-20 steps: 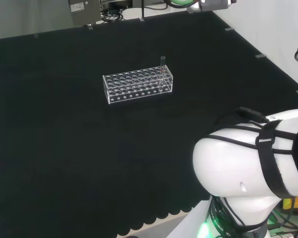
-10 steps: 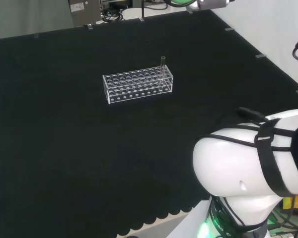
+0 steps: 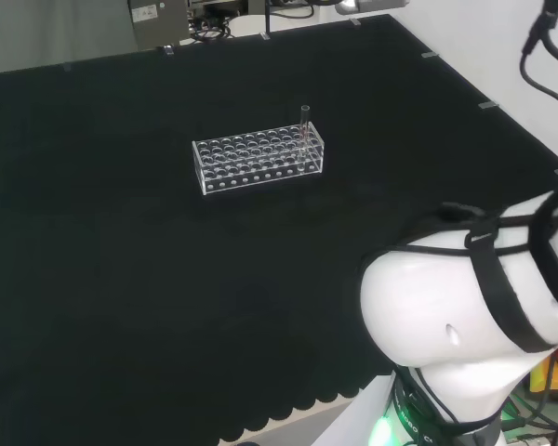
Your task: Pick up the test tube.
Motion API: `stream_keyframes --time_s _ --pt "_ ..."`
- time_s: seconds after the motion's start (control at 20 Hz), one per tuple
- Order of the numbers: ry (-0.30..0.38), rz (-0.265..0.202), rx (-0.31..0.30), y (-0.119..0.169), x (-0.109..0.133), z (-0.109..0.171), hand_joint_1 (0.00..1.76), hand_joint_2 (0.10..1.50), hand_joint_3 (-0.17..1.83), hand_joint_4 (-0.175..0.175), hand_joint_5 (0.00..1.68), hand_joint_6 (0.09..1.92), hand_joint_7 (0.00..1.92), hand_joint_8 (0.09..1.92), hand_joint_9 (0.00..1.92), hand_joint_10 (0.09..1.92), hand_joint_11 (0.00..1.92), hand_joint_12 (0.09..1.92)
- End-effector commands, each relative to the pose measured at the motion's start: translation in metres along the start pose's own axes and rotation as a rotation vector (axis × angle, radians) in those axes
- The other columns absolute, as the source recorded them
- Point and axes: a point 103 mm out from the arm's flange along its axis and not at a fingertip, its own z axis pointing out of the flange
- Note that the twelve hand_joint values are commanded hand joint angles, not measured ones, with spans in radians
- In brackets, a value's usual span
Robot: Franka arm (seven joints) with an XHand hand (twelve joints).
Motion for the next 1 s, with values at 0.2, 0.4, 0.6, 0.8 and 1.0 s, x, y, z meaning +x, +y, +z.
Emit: stream_keyframes --time_s 0.2,0.4,0.6,0.8,1.0 --pt "-0.015 0.037 0.086 0.072 -0.018 0.038 0.66 0.78 0.39 -0.078 0.26 0.09 0.22 0.86 0.21 0.97 0.08 1.59" --pt "-0.025 0.044 0.140 0.091 -0.024 0.067 0.67 0.77 0.40 -0.083 0.29 0.09 0.29 0.87 0.26 0.95 0.11 1.58" --pt "-0.022 0.062 0.200 0.105 -0.031 0.095 0.68 0.77 0.41 -0.086 0.31 0.09 0.35 0.87 0.32 0.93 0.13 1.57" --pt "-0.031 0.070 0.235 0.118 -0.037 0.117 0.69 0.77 0.42 -0.090 0.34 0.09 0.38 0.87 0.35 0.92 0.14 1.56" --pt "-0.041 0.077 0.280 0.130 -0.043 0.145 0.69 0.77 0.42 -0.094 0.36 0.09 0.42 0.88 0.37 0.92 0.16 1.56"
